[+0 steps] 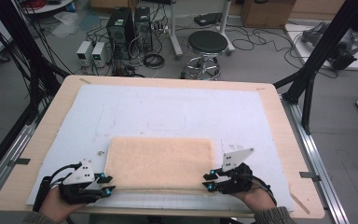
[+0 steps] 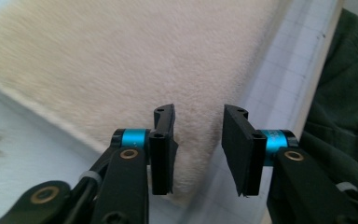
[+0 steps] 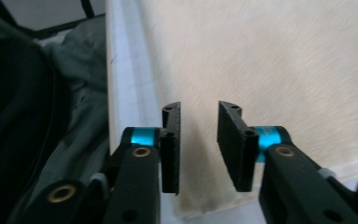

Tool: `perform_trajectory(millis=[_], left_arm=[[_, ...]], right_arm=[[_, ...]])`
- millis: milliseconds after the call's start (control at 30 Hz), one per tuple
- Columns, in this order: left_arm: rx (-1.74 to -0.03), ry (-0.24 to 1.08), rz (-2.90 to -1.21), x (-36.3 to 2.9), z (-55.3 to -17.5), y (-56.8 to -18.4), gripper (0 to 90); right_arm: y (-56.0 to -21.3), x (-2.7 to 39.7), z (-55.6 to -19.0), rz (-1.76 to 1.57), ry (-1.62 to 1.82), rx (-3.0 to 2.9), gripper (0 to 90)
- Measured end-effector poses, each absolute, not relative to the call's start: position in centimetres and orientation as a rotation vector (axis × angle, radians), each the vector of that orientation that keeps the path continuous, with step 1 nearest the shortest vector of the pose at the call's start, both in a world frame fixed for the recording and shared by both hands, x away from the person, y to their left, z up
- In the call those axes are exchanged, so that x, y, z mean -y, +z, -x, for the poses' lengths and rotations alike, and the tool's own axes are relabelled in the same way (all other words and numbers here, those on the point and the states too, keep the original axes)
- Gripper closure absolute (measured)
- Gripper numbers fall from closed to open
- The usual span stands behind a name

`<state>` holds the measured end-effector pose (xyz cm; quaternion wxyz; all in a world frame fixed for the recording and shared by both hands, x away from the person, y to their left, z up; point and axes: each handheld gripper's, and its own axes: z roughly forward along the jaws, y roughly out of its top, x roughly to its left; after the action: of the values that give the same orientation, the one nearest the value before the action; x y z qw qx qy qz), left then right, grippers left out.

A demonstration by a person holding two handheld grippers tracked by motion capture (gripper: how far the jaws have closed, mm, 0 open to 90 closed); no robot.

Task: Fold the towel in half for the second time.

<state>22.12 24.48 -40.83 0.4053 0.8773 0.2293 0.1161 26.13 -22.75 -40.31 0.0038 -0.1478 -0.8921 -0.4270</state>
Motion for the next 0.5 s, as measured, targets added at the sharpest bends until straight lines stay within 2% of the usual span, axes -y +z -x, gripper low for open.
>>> perform_trajectory(millis=[267,500], left_arm=[[-0.648,0.411,-2.094,-25.5,-24.7,-38.8,49.4],[-0.749,0.466,-2.048,-25.4,-28.3,-38.9,42.2]], right_arm=[[-38.0,22.5,-29.2,0.59,-1.421,2.861,54.3],[-37.9,21.8,-32.7,0.704,-1.444,2.893,45.5]])
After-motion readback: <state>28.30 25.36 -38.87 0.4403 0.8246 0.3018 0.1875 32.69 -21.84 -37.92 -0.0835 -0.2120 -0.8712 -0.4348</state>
